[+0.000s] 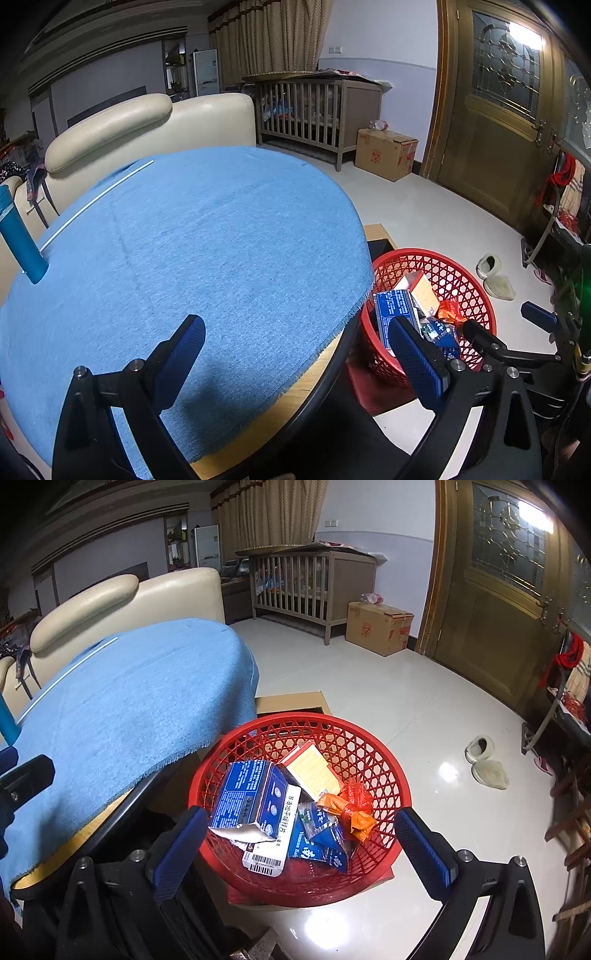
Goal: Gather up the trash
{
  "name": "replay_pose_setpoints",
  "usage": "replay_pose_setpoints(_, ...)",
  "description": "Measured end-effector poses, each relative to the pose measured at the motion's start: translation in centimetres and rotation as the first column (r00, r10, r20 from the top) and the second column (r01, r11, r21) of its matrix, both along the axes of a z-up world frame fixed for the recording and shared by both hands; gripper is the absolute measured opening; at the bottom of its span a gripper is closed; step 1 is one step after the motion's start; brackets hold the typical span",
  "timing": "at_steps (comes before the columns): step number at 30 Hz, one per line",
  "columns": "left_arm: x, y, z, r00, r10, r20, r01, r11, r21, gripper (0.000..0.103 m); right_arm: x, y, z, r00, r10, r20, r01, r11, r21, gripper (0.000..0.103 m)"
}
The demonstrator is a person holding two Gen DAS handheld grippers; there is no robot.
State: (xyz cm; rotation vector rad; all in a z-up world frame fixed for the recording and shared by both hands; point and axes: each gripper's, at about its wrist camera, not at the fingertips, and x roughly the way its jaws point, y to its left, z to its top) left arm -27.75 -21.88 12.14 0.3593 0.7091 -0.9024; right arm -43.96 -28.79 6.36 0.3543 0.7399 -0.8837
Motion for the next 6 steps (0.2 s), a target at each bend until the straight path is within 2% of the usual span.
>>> replay_pose_setpoints(6, -0.53, 0.02, 0.15, 0.999, -0.027, 0.018, 0.028, 1.000, -0.007, 0.099, -0.06, -0.10, 0.03, 1.000, -0.003, 0.002, 0.003, 1.000, 0.002, 0.102)
